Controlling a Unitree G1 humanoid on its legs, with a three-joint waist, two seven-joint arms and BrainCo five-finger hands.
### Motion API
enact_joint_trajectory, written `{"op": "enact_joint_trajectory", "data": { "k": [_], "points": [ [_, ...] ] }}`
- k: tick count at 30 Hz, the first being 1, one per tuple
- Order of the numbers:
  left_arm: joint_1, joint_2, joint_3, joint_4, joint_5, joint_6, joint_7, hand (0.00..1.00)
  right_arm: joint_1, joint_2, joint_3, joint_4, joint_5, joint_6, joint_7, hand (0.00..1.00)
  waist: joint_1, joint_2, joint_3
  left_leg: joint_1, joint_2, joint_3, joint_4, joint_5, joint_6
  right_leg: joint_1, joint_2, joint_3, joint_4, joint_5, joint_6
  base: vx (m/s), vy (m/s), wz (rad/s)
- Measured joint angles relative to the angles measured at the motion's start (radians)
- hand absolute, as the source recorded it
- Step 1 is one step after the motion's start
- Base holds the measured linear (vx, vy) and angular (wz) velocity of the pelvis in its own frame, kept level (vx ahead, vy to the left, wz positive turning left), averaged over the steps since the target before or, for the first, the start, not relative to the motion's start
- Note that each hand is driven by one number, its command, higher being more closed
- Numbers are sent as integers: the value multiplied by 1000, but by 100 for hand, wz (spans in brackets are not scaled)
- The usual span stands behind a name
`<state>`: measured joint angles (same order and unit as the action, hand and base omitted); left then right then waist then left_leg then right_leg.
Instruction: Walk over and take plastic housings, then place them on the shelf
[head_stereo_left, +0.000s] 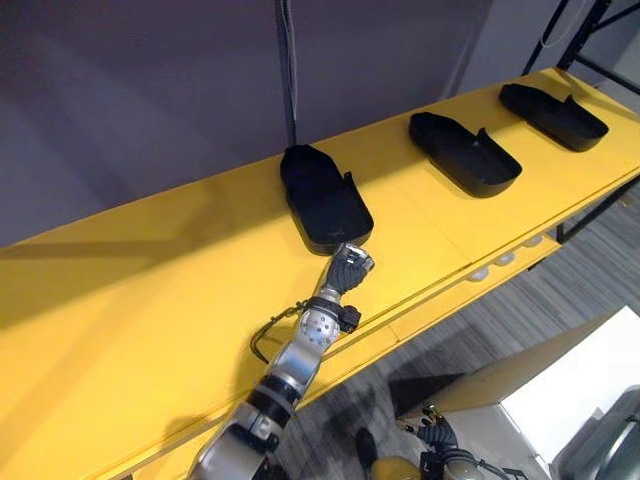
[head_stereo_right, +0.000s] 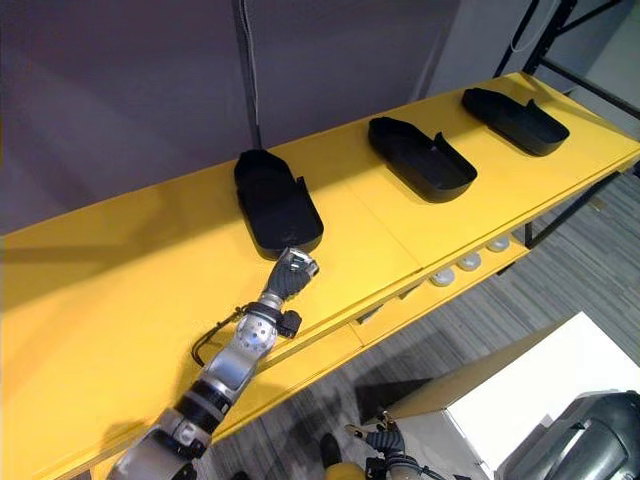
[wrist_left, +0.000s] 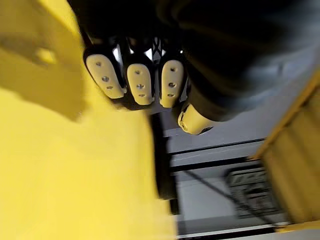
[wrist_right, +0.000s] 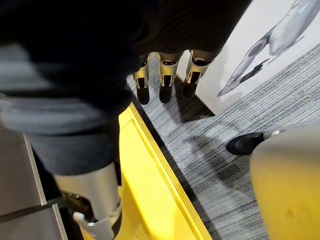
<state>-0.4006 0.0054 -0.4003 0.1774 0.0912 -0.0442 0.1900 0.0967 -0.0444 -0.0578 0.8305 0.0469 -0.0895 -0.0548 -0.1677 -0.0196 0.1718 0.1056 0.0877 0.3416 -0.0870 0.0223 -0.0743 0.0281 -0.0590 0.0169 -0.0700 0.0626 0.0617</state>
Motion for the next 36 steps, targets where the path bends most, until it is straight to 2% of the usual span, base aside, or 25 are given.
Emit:
{"op": "enact_joint_trajectory", "data": {
  "k": [3,5,6,8,10,12,13,15,17,20,23,25,27,28,29,31,32,36],
  "points": [
    [26,38,8,-180,-42,-25,-24,100,3,-8,1,8,0,0,3,0,23,7,-4,3,-1,-18,0,0,0,-2,-2,-10,31,-21,4,-37,-12,20],
    [74,62,64,-385,-100,-72,-30,100,12,-22,2,8,0,0,7,0,44,15,-9,1,-5,-44,0,1,1,1,-9,-36,48,-36,5,-7,-7,30],
    [89,73,85,-429,-113,-86,-30,100,13,-24,2,10,0,0,8,0,48,17,-11,1,-6,-53,0,2,2,4,-11,-44,52,-40,6,7,-11,45],
    [164,102,195,-588,-162,-140,-23,100,17,-37,2,28,-1,0,17,0,69,22,-25,1,-9,-84,0,2,3,17,-16,-72,61,-53,7,22,-9,39],
    [222,111,304,-659,-179,-169,-9,100,18,-40,0,42,0,0,18,0,83,23,-29,1,-13,-121,1,5,6,37,-22,-109,62,-64,5,25,-16,52],
    [350,92,480,-728,-181,-189,47,100,24,-36,-2,52,-2,1,18,0,104,21,-40,2,-16,-166,4,5,7,59,-28,-153,73,-80,9,25,-21,65],
    [368,86,505,-734,-182,-192,54,100,25,-36,-2,52,-2,1,18,0,107,21,-40,2,-17,-174,5,6,7,61,-29,-161,77,-85,8,22,-15,54],
    [484,36,651,-751,-189,-202,119,100,43,-33,-8,51,-2,1,17,0,139,20,-50,2,-21,-210,7,6,8,73,-37,-195,98,-107,10,24,-14,50],
    [595,-8,758,-751,-189,-205,188,100,61,-23,-11,49,-4,1,14,0,175,14,-63,2,-25,-244,10,6,8,89,-45,-229,111,-128,11,28,-24,56],
    [741,-68,868,-743,-218,-204,265,100,70,5,1,37,-6,1,2,0,188,1,-72,1,-30,-291,16,5,8,110,-61,-283,140,-158,14,5,-29,49],
    [831,-97,930,-643,-234,-193,287,100,78,10,28,-6,-25,0,-4,0,209,1,-88,-4,-32,-294,26,-1,14,110,-66,-291,152,-166,16,-7,-6,15],
    [854,-107,947,-484,-266,-156,280,100,89,17,40,-37,-27,1,-4,0,209,0,-106,-15,-35,-307,33,-4,18,109,-71,-308,152,-167,18,-14,-2,14],
    [871,-115,931,-266,-267,-87,227,100,95,22,59,-63,-26,1,-3,0,209,-2,-115,-14,-36,-303,36,-11,17,109,-72,-308,154,-168,18,-5,4,-2],
    [869,-114,920,-205,-265,-71,206,100,96,22,64,-67,-26,2,-2,0,209,-3,-115,-14,-36,-301,38,-9,17,109,-73,-307,155,-168,18,-9,8,-7],
    [866,-111,899,-87,-265,-37,146,100,98,22,74,-75,-26,5,-2,0,207,-5,-116,-14,-36,-297,41,-5,18,107,-74,-304,159,-168,18,-12,8,-6],
    [862,-108,841,65,-264,-2,77,100,99,24,79,-78,-26,10,-1,0,205,-9,-119,-13,-36,-291,41,-5,18,103,-75,-300,162,-168,19,-13,8,-9],
    [852,-102,803,157,-263,10,35,100,100,24,79,-79,-25,10,0,0,205,-9,-119,-14,-36,-287,41,-5,18,99,-75,-297,164,-168,19,-10,6,-9],
    [797,-83,758,367,-199,23,-29,100,105,24,71,-82,-22,11,1,0,204,-10,-122,-13,-31,-258,40,-8,18,82,-72,-271,171,-169,18,-12,5,-17]
  ]
}}
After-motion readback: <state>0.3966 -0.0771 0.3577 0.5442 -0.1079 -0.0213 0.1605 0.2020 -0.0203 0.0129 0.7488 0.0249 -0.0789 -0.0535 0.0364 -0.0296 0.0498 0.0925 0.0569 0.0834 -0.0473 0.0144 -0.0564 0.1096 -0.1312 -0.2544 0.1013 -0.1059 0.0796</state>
